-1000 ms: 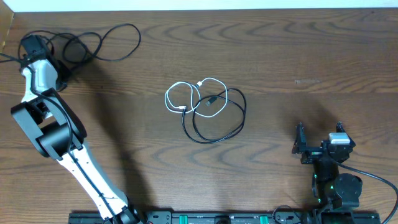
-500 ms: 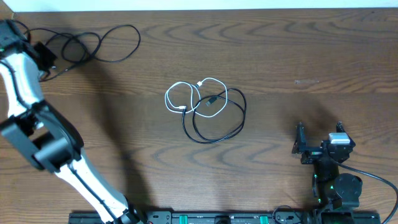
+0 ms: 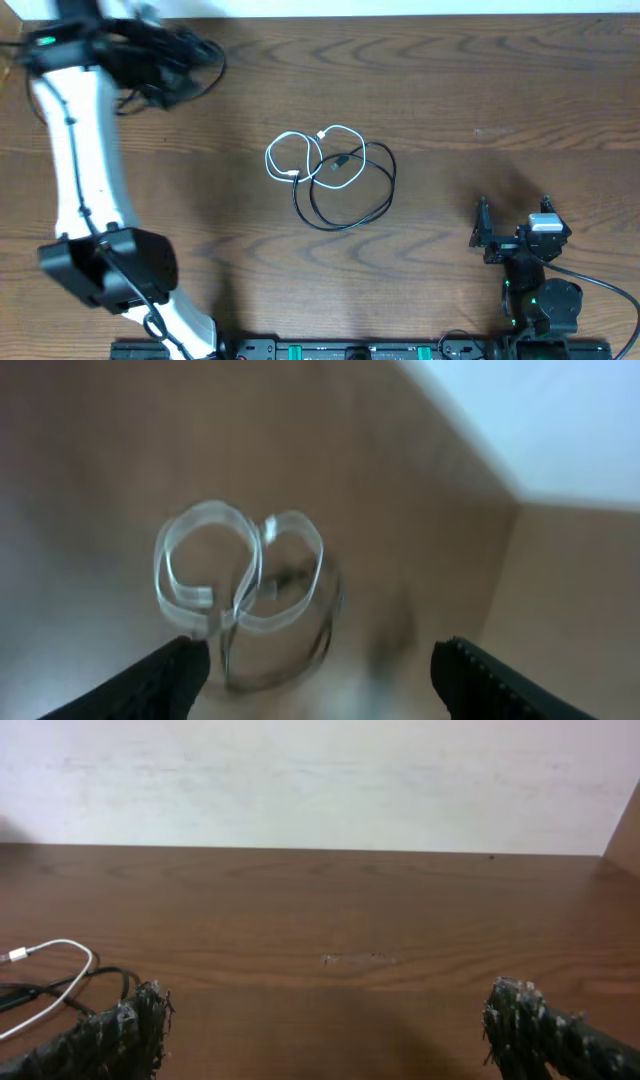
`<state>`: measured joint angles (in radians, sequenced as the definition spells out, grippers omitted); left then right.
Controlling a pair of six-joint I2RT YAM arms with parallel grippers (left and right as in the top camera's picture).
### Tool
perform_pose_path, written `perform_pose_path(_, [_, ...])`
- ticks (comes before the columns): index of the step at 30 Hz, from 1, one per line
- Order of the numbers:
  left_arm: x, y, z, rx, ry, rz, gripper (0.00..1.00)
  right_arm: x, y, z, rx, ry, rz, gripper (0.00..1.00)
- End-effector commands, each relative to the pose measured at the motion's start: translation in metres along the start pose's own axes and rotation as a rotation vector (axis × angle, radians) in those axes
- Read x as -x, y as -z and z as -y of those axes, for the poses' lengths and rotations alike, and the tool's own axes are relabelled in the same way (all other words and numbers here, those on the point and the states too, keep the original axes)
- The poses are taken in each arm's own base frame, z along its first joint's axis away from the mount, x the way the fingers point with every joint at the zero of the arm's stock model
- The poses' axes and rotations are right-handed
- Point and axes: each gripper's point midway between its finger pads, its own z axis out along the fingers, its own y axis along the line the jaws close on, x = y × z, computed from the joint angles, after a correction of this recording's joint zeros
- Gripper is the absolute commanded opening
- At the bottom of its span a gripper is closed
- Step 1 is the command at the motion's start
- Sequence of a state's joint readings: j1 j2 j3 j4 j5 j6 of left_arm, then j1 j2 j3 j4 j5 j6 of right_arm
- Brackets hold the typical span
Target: Untangle cables
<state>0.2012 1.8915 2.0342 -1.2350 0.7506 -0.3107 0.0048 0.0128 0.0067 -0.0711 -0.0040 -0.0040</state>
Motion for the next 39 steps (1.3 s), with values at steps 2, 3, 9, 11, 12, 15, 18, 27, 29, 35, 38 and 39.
perform_pose_path(2, [-0.050, -0.043, -0.016, 0.282, -0.086, -0.134, 0.77, -0.001, 0.000, -0.003, 0.011, -0.014, -0.003, 0.99])
perform_pose_path(3, [-0.059, -0.047, -0.016, 0.314, -0.102, -0.157, 0.76, -0.001, 0.000, -0.003, 0.011, -0.014, -0.003, 0.99])
perform_pose_path(9, [-0.101, -0.056, 0.011, 0.333, -0.179, -0.236, 0.76, -0.001, 0.000, -0.003, 0.011, -0.014, -0.003, 0.99])
perform_pose_path(11, [-0.109, -0.048, 0.018, 0.327, -0.184, -0.233, 0.77, -0.001, 0.000, -0.003, 0.011, -0.014, -0.003, 0.99])
perform_pose_path(12, [-0.115, -0.041, 0.021, 0.325, -0.190, -0.233, 0.77, -0.001, 0.000, -0.003, 0.011, -0.014, -0.003, 0.99])
perform_pose_path(15, [-0.128, -0.013, 0.022, 0.365, -0.210, -0.207, 0.78, -0.001, 0.000, -0.003, 0.011, -0.014, -0.002, 0.99])
perform_pose_path(18, [-0.139, 0.018, 0.021, 0.404, -0.236, -0.154, 0.78, -0.001, 0.000, -0.003, 0.011, -0.014, -0.003, 0.99])
perform_pose_path(27, [-0.185, 0.095, 0.033, 0.346, -0.312, -0.023, 0.82, -0.001, 0.000, -0.003, 0.011, -0.014, -0.003, 0.99])
perform_pose_path(29, [-0.194, 0.102, 0.030, 0.338, -0.317, -0.011, 0.82, -0.001, 0.000, -0.003, 0.011, -0.014, -0.003, 0.99])
perform_pose_path(35, [-0.221, 0.095, -0.001, 0.362, -0.263, -0.046, 0.86, -0.001, 0.000, -0.003, 0.011, -0.014, -0.003, 0.99])
perform_pose_path(38, [-0.222, 0.073, -0.019, 0.380, -0.212, -0.065, 0.86, -0.001, 0.000, -0.003, 0.011, -0.014, -0.003, 0.99])
perform_pose_path(39, [-0.221, 0.065, -0.024, 0.384, -0.193, -0.074, 0.87, -0.001, 0.000, -0.003, 0.011, -0.013, -0.003, 0.99])
